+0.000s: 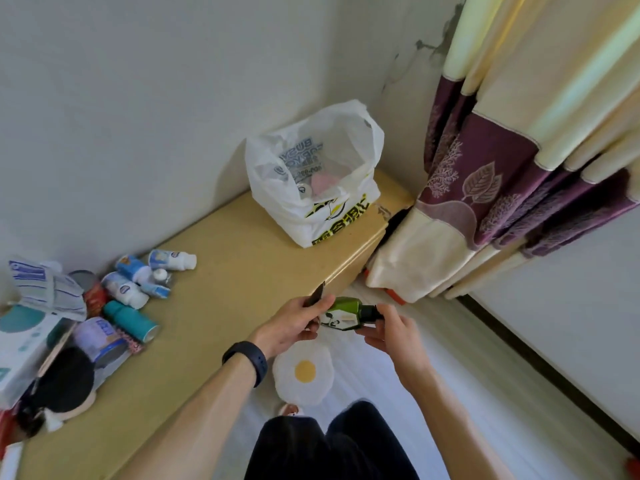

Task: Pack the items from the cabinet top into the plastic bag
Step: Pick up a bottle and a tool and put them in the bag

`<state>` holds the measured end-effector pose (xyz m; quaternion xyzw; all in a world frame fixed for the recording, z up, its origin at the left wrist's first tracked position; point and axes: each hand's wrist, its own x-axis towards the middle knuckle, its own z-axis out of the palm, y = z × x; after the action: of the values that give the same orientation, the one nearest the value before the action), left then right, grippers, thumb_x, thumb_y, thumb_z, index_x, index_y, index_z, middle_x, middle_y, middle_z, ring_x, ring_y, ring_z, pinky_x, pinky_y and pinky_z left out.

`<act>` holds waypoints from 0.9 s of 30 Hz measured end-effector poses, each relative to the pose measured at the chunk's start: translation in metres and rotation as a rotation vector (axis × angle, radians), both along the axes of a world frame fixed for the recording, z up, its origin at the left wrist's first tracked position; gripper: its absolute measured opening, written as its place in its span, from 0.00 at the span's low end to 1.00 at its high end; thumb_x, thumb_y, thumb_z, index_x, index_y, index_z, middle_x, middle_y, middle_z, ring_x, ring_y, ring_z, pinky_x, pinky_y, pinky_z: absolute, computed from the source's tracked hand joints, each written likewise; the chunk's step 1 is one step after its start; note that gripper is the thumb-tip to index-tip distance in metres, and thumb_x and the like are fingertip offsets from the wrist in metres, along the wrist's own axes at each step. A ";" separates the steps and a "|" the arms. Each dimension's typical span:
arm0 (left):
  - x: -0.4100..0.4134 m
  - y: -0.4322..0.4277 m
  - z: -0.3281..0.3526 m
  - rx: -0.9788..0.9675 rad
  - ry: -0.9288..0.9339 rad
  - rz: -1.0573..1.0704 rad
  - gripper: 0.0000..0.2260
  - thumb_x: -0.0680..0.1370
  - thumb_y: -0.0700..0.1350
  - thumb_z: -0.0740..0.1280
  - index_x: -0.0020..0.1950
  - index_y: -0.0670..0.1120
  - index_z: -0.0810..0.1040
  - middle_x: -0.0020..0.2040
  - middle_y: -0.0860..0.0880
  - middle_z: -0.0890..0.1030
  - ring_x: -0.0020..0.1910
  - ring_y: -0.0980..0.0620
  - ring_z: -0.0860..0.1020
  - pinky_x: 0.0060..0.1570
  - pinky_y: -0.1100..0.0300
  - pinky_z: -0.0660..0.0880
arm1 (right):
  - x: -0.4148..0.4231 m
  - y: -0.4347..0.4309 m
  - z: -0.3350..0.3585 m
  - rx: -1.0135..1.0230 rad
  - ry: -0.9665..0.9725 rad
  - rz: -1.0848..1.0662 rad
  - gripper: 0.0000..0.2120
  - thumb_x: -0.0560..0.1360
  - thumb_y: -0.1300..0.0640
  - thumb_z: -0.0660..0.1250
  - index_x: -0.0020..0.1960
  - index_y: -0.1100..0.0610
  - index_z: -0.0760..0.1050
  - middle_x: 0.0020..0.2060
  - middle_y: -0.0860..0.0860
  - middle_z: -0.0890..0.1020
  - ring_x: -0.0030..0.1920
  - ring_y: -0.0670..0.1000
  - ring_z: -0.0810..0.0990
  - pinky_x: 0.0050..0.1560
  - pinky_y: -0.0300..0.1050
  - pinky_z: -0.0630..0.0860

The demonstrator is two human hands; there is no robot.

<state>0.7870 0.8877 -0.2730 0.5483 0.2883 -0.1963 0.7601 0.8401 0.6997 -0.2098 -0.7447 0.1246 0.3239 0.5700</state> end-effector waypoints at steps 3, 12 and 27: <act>0.035 0.013 0.009 0.011 -0.009 0.064 0.30 0.68 0.63 0.73 0.57 0.40 0.79 0.32 0.53 0.70 0.28 0.57 0.67 0.32 0.63 0.65 | 0.041 0.021 0.003 -0.046 -0.086 0.016 0.15 0.80 0.53 0.58 0.48 0.59 0.80 0.44 0.56 0.87 0.42 0.52 0.87 0.52 0.54 0.81; 0.169 0.074 0.013 0.184 0.093 0.407 0.16 0.80 0.58 0.64 0.53 0.46 0.78 0.33 0.52 0.69 0.26 0.55 0.65 0.26 0.63 0.62 | 0.211 0.092 -0.011 -0.038 -0.202 0.164 0.18 0.82 0.48 0.58 0.38 0.55 0.74 0.29 0.46 0.83 0.43 0.54 0.87 0.48 0.52 0.79; 0.374 0.162 -0.012 0.873 0.305 0.047 0.22 0.78 0.37 0.63 0.72 0.43 0.64 0.60 0.40 0.76 0.55 0.40 0.77 0.47 0.54 0.72 | 0.476 0.253 -0.073 -0.760 -0.872 1.196 0.20 0.83 0.47 0.49 0.50 0.58 0.75 0.46 0.55 0.80 0.43 0.54 0.78 0.39 0.47 0.73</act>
<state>1.1608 1.0502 -0.2845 0.7751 0.4649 -0.1180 0.4113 1.3165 0.9524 -0.2831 -0.8857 -0.4233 0.1906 0.0087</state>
